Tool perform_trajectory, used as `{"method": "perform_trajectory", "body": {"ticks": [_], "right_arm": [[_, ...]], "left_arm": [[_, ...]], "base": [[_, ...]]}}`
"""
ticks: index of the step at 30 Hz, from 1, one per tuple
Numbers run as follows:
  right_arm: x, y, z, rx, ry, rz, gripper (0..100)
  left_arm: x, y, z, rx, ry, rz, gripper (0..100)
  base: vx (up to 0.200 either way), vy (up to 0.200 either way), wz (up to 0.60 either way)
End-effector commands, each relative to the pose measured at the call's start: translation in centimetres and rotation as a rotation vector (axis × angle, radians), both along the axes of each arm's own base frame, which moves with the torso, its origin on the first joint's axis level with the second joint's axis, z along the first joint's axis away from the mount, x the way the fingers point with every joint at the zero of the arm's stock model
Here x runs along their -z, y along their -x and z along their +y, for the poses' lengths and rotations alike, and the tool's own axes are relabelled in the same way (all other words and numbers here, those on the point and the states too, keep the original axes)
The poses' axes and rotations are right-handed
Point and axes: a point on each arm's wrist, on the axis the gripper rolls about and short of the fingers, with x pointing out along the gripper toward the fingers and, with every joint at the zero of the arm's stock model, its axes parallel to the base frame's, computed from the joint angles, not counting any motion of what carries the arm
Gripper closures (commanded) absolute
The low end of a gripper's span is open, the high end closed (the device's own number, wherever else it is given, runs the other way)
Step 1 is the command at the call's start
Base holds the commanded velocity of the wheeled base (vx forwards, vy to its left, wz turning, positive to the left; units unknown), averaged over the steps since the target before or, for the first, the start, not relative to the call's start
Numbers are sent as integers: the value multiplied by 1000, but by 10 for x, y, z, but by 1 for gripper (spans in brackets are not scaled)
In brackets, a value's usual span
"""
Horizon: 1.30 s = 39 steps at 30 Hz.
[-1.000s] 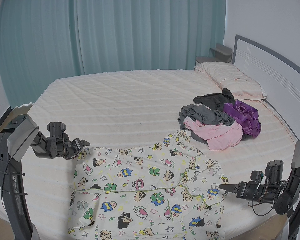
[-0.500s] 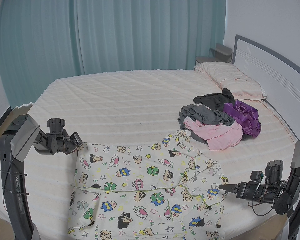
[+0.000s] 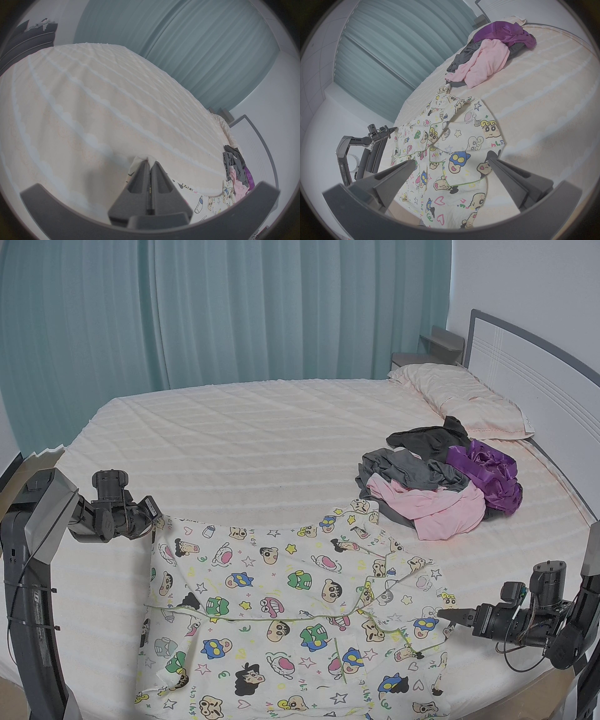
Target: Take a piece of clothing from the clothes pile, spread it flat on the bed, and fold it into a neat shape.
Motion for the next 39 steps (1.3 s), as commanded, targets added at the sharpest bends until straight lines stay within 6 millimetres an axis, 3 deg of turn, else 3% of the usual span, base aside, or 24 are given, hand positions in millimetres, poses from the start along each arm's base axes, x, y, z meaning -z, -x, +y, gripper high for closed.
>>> {"method": "perform_trajectory", "body": {"ticks": [1, 2, 13, 18, 23, 28, 29, 31, 34, 39], "right_arm": [[2, 4, 0, -1, 2, 18, 0], [2, 4, 0, -1, 2, 18, 0], [-3, 2, -1, 6, -7, -23, 0], [-3, 2, -1, 6, -7, -21, 0], [-3, 2, -1, 9, -6, -22, 0], [-2, 2, -1, 9, -5, -16, 0], [-2, 2, -1, 9, -5, -16, 0], [-2, 3, -1, 9, -5, -13, 0], [-2, 3, -1, 9, -5, -11, 0], [-2, 3, -1, 8, -6, -11, 0]], "left_arm": [[2, -6, 0, 2, -1, -11, 100], [2, -7, 1, 1, -1, -12, 0], [1, -5, 6, -15, 10, 25, 0], [-14, 17, 10, -13, 28, 56, 0], [-36, 52, 6, 28, 64, 76, 0], [-47, 102, -5, 39, 77, 135, 0], [-47, 102, -5, 39, 77, 135, 0], [-50, 136, -15, 51, 88, 183, 0], [-52, 171, -28, 69, 101, 228, 0], [-47, 213, -46, 86, 142, 303, 0]], "base": [[0, 0, 0], [0, 0, 0], [0, 0, 0], [0, 0, 0], [0, 0, 0], [0, 0, 0], [0, 0, 0], [0, 0, 0], [0, 0, 0], [0, 0, 0]]}}
